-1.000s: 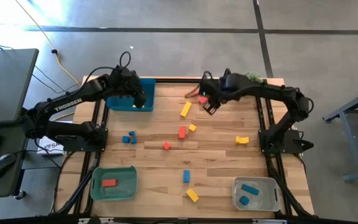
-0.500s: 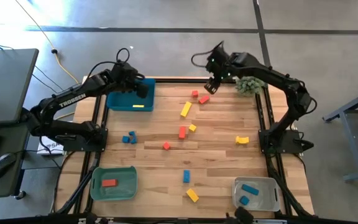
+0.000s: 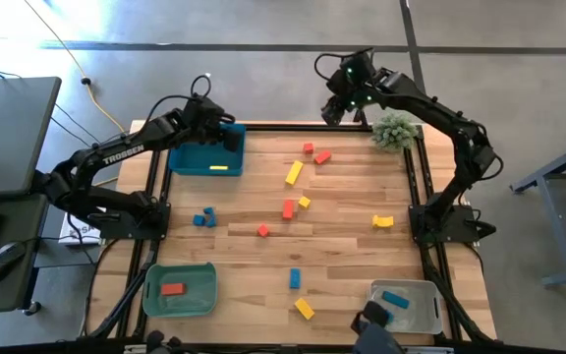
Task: Sort & place blocks by color
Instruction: Put the top right blue block into the white bin
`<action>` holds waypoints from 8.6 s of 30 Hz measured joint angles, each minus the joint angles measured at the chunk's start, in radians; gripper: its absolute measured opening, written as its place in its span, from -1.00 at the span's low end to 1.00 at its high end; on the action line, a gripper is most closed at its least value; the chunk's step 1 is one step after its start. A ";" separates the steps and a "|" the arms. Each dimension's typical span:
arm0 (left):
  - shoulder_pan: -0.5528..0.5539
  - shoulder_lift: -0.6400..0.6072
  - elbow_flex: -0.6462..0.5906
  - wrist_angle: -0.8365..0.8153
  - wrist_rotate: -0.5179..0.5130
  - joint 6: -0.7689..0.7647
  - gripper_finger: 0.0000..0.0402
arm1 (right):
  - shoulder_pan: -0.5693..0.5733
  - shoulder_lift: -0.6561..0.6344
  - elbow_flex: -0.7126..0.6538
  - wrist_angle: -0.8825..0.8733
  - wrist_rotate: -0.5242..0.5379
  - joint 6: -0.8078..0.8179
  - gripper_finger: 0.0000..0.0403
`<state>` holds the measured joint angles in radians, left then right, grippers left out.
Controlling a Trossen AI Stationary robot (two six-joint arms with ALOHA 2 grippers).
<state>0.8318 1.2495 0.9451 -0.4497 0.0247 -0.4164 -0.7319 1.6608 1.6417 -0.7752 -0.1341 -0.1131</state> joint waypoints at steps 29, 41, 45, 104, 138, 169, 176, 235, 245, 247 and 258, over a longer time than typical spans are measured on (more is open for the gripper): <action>-0.116 0.000 -0.001 -0.693 0.154 -0.066 -0.02 | 0.078 0.000 0.000 0.005 0.003 0.255 -0.14; -0.274 0.000 -0.001 -0.717 0.141 -0.211 -0.02 | 0.196 0.001 0.000 -0.082 0.010 0.303 -0.14; -0.303 0.000 -0.001 -0.717 0.136 -0.228 -0.02 | 0.230 0.001 0.000 -0.098 0.011 0.323 -0.14; -0.705 0.367 -0.001 -0.631 -0.036 -1.198 -0.02 | 0.287 0.001 -0.001 -0.153 0.011 0.101 -0.14; -0.689 0.529 0.002 -0.523 -0.058 -0.865 -0.80 | 0.287 0.001 -0.001 -0.193 0.011 0.112 -0.14; -0.640 0.313 0.187 -0.475 0.001 0.008 -0.91 | 0.386 0.001 -0.001 -0.255 0.001 0.291 -0.14; -0.608 0.168 0.188 -0.344 0.091 0.189 -0.91 | 0.472 0.001 -0.001 -0.246 0.000 0.289 -0.14; -0.610 0.058 0.189 0.103 0.087 0.663 -0.90 | 0.693 0.004 -0.001 0.231 0.107 0.183 -0.05; -0.610 0.058 0.189 0.100 0.080 0.654 -0.90 | 0.692 0.004 -0.001 0.226 0.110 0.176 -0.47; -0.610 0.058 0.189 0.100 0.080 0.652 -0.90 | 0.692 0.004 -0.001 0.226 0.110 0.177 -0.47; -0.610 0.059 0.189 0.102 0.045 0.655 -0.56 | 0.693 0.004 0.000 0.213 0.140 0.253 -0.47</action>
<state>0.2222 1.3084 1.1339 -0.3475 0.0696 0.2382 -0.0387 1.6650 1.6413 -0.5625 0.0057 0.1398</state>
